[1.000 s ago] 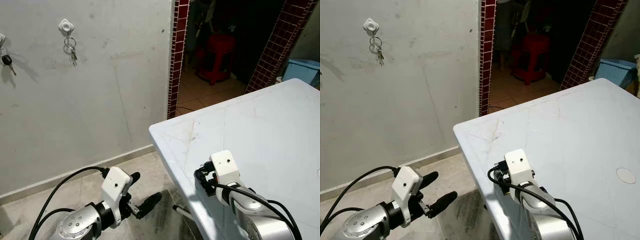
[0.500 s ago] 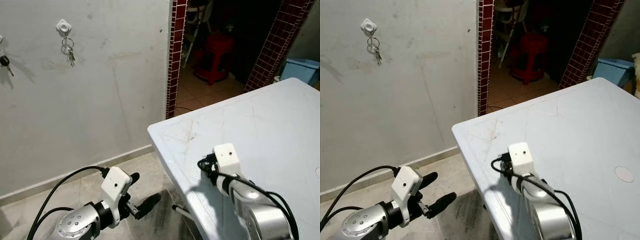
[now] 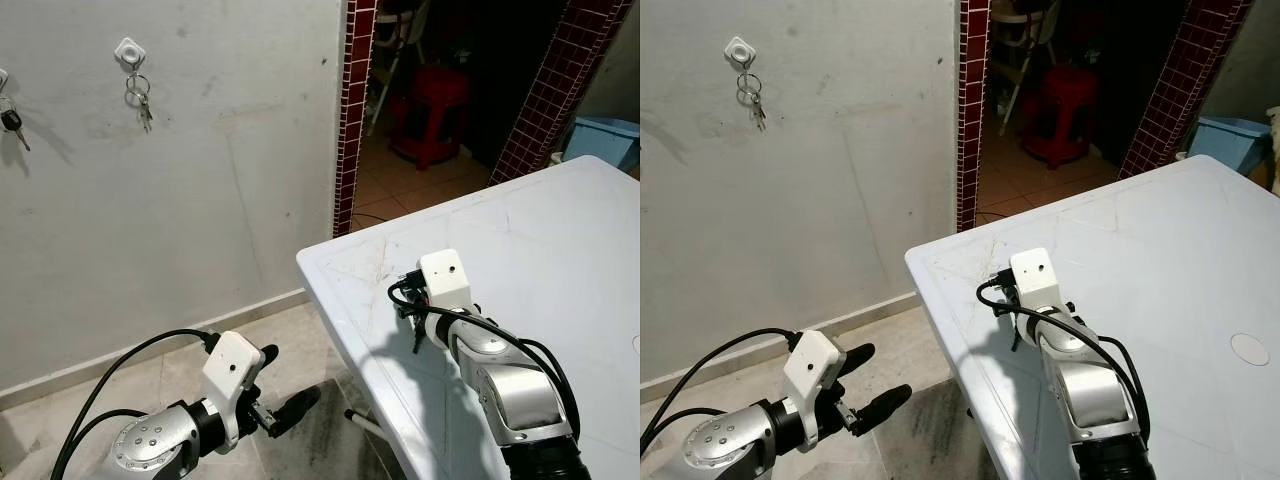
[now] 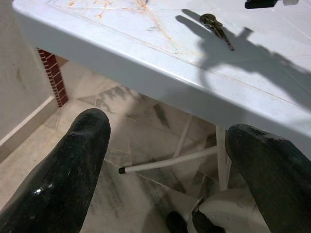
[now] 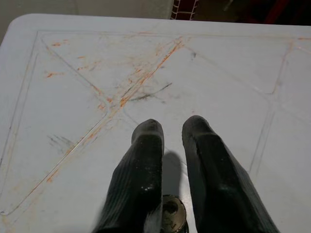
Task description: Hang keys on a hook
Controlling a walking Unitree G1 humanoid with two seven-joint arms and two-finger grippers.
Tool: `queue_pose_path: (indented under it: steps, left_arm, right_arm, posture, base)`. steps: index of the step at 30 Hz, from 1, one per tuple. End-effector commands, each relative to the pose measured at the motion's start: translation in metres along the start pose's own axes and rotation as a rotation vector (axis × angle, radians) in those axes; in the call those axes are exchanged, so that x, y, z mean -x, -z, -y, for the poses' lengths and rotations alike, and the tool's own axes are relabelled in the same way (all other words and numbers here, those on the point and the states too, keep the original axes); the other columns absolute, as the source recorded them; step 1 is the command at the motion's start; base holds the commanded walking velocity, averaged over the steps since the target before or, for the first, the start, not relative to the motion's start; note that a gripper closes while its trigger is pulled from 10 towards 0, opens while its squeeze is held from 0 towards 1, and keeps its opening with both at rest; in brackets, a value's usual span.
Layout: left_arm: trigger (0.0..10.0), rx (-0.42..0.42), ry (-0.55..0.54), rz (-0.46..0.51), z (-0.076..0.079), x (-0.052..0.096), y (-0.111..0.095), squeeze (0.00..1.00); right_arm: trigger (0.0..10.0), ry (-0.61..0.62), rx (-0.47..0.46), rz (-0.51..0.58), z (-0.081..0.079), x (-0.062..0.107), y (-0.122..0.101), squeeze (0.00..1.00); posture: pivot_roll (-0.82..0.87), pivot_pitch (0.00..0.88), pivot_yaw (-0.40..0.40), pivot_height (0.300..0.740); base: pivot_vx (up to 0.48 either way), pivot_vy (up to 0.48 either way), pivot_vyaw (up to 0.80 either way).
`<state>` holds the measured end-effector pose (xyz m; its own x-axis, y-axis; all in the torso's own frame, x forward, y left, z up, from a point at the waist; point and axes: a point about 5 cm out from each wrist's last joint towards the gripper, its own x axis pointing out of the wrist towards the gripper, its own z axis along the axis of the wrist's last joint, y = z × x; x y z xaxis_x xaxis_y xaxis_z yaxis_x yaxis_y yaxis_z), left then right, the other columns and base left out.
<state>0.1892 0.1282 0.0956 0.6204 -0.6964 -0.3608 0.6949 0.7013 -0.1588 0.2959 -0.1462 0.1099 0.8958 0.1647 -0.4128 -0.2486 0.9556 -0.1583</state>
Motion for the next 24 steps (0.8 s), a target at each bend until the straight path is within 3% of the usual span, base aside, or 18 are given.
queue_pose_path:
  steps: [1, 2, 3, 10, 24]
  left_arm:
    - [10.0, -0.016, 0.013, 0.005, 0.002, -0.001, -0.004, 0.0]
    - [10.0, -0.019, 0.007, 0.01, 0.001, -0.001, -0.005, 0.0]
    - [10.0, -0.018, 0.002, 0.016, 0.0, -0.002, -0.006, 0.0]
    - [10.0, -0.017, -0.015, 0.034, -0.004, -0.002, -0.01, 0.0]
    - [10.0, -0.026, 0.007, 0.034, 0.0, -0.008, -0.011, 0.0]
  right_arm:
    - [10.0, 0.01, -0.005, 0.042, 0.005, 0.002, -0.008, 0.0]
    - [10.0, 0.016, -0.005, 0.053, 0.005, 0.003, -0.009, 0.53]
    - [10.0, 0.021, -0.01, 0.062, 0.007, 0.007, -0.009, 1.0]
    - [10.0, 0.036, -0.003, 0.039, 0.007, 0.019, -0.001, 1.0]
    - [10.0, -0.044, -0.003, -0.059, -0.014, 0.029, 0.02, 1.0]
  posture:
    - [0.07, 0.0, -0.002, 0.74]
    - [0.07, 0.0, -0.002, 0.74]
    - [0.07, 0.0, 0.0, 0.74]
    - [0.06, 0.0, 0.002, 0.74]
    - [0.05, 0.0, -0.005, 0.74]
  base:
    - [0.0, 0.0, 0.0]
    - [0.0, 0.0, 0.0]
    - [0.0, 0.0, 0.0]
    - [0.0, 0.0, 0.0]
    - [0.0, 0.0, 0.0]
